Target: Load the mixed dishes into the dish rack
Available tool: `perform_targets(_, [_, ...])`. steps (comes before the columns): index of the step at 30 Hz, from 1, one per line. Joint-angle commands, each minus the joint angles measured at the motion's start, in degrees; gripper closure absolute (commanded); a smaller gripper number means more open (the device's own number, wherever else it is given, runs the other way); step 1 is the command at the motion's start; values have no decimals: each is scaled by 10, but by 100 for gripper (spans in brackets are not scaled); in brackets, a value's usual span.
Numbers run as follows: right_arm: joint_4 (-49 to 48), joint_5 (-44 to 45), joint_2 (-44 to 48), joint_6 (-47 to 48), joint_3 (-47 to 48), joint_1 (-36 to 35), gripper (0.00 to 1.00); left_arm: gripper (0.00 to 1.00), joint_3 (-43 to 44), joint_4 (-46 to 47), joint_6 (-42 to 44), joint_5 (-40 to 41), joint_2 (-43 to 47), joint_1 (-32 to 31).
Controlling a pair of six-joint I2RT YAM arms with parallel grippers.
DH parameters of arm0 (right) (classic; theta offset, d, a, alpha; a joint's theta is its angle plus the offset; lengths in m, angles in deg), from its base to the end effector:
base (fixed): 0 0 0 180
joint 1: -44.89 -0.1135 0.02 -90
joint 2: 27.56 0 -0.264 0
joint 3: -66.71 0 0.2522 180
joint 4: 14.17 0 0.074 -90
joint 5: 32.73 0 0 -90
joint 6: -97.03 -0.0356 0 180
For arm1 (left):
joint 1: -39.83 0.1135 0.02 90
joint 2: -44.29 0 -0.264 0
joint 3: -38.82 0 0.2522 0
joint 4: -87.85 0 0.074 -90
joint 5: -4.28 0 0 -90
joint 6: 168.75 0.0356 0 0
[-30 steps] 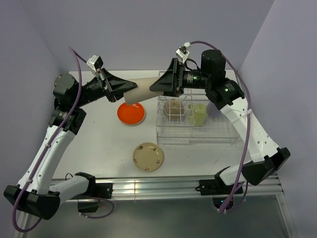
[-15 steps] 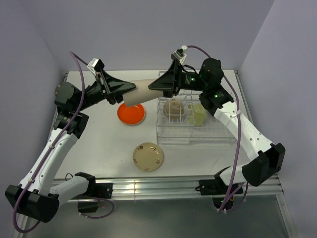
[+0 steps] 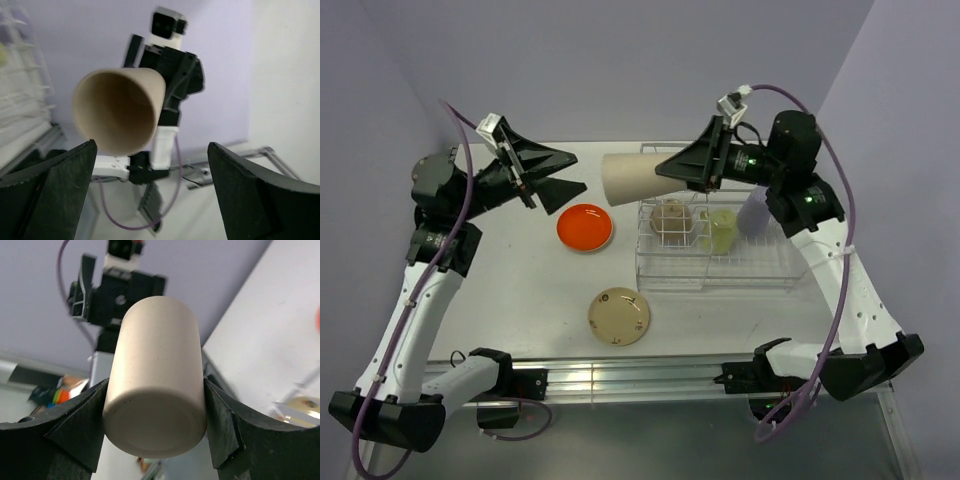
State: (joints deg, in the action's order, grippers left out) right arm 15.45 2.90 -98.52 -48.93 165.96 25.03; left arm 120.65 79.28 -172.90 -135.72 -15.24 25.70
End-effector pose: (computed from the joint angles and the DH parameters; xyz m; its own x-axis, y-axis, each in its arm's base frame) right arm 0.2259 0.1124 0.4804 -0.8095 0.2209 -0.5440 -0.5205 0.1587 0.8390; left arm 0.2005 -0.0786 0.4597 -0.8929 -0.4363 -0.1110 0.1660 -0.0898 -0.9820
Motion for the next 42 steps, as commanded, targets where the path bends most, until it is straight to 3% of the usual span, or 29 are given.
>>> perform_targets(1, [116,26,34,74,51,69,100,1,71,-231,188,8,22,44])
perform_targets(5, [206,37,53,118,80,150,100,1,123,-441,300,57,16,66])
perform_targets(7, [299,69,54,153,112,173,100,1,130,-483,339,88,16,74])
perform_targets(9, [402,154,49,205,191,188,100,1,137,-552,371,130,8,75])
perform_targets(13, [522,336,45,255,246,189,100,3,127,-632,418,204,-2,75])
perform_targets(18, [591,534,78,254,221,189,100,7,65,-662,447,249,12,75])
perform_targets(25, [625,662,101,244,126,189,100,15,-57,-668,481,266,-1,71])
perform_targets(33, [571,656,98,249,-28,189,100,16,-128,-645,459,313,-25,-18])
perform_targets(42, [476,679,76,260,-145,188,100,16,-170,-605,456,323,-51,-55])
